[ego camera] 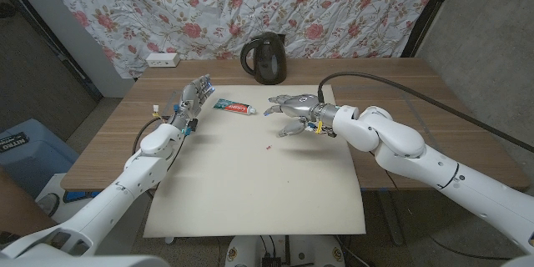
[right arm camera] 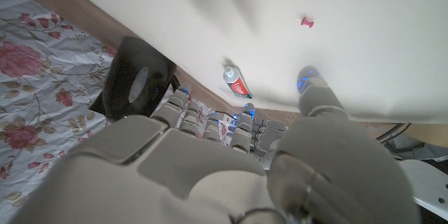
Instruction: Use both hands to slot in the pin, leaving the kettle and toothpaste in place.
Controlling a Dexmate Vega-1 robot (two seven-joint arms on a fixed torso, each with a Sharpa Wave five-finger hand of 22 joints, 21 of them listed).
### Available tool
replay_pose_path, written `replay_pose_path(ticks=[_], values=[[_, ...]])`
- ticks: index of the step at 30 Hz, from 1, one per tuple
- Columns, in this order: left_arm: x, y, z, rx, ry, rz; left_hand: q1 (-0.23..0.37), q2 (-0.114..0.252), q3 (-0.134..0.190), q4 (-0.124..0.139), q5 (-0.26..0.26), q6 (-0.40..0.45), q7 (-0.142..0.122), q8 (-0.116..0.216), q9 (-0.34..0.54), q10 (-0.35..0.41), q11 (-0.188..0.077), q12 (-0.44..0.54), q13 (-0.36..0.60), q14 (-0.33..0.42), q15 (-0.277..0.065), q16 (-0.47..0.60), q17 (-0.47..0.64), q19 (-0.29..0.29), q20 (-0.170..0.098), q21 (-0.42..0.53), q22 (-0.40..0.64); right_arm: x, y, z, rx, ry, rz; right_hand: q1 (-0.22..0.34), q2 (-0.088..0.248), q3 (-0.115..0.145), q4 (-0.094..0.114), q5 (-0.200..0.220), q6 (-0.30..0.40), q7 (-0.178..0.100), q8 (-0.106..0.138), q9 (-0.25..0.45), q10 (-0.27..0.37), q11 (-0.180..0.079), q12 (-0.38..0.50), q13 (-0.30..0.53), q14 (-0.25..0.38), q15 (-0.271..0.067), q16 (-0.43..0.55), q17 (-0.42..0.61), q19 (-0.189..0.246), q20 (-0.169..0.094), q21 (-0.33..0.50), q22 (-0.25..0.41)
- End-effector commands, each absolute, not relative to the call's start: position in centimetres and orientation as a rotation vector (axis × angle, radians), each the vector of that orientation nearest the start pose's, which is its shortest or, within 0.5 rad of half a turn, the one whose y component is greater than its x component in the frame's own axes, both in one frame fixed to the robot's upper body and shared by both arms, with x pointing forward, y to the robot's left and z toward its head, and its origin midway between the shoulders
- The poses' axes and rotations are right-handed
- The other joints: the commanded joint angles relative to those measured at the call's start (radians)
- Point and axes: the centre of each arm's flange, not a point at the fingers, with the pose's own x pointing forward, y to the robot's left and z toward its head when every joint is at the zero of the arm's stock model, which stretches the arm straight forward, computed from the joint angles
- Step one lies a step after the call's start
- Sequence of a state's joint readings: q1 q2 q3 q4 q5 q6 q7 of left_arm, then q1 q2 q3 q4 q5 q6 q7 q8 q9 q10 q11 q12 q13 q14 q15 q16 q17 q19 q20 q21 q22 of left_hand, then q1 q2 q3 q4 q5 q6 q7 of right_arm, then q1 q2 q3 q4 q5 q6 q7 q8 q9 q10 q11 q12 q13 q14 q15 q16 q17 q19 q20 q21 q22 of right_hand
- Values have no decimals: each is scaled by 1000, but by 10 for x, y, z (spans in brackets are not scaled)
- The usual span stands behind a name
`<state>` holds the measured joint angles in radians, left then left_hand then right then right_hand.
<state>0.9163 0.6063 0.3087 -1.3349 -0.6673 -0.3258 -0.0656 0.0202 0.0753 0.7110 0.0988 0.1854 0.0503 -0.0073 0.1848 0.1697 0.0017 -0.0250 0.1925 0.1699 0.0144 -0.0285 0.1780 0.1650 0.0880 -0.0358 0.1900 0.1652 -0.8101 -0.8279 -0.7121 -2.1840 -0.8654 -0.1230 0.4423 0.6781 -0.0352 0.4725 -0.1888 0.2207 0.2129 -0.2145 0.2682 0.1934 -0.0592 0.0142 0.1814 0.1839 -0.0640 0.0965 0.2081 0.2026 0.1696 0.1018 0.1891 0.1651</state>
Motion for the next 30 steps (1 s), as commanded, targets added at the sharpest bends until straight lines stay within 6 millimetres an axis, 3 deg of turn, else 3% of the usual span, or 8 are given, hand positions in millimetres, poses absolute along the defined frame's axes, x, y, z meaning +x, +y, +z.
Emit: replay_pose_path(ticks=[1, 11, 13, 30], values=[[631, 341, -40, 27, -606, -166, 5, 77, 6, 2, 5, 16, -1, 1, 4, 11, -6, 1, 4, 4, -6, 0, 4, 12, -6, 3, 5, 486, -74, -14, -1900, -735, 394, 8, 0, 8, 5, 0, 14, 1, 9, 3, -7, -4, 7, 4, 4, 2, 7, 5, 7, 4, 1, 3], [638, 337, -44, 14, -619, -171, 5, 79, 8, 3, 5, 20, 1, 1, 4, 14, -5, 2, 5, 6, -5, 0, 4, 13, -4, 3, 5, 489, -62, -17, -1966, -694, 386, 35, -4, 11, 8, -6, 58, -2, 28, 8, 18, -10, 17, 4, 12, 6, 11, 7, 14, 1, 2, 3], [639, 336, -44, 14, -621, -171, 5, 80, 8, 4, 5, 22, 0, 1, 4, 15, -6, 2, 5, 6, -5, 0, 4, 12, -5, 3, 5, 491, -61, -21, -2060, -684, 336, 42, -6, 12, 7, -8, 66, -2, 31, 9, 20, -10, 17, 4, 13, 6, 11, 8, 21, 1, 4, 3], [638, 336, -51, 11, -598, -151, 4, 81, 11, 6, 5, 25, -2, 0, 4, 18, -6, 1, 5, 6, -4, -1, 4, 13, -6, 2, 5, 493, -52, -35, -2075, -665, 360, 93, -11, 22, 4, -15, 123, -3, 56, 14, 35, -10, 18, 4, 19, 6, 12, 8, 40, -5, 6, 3]])
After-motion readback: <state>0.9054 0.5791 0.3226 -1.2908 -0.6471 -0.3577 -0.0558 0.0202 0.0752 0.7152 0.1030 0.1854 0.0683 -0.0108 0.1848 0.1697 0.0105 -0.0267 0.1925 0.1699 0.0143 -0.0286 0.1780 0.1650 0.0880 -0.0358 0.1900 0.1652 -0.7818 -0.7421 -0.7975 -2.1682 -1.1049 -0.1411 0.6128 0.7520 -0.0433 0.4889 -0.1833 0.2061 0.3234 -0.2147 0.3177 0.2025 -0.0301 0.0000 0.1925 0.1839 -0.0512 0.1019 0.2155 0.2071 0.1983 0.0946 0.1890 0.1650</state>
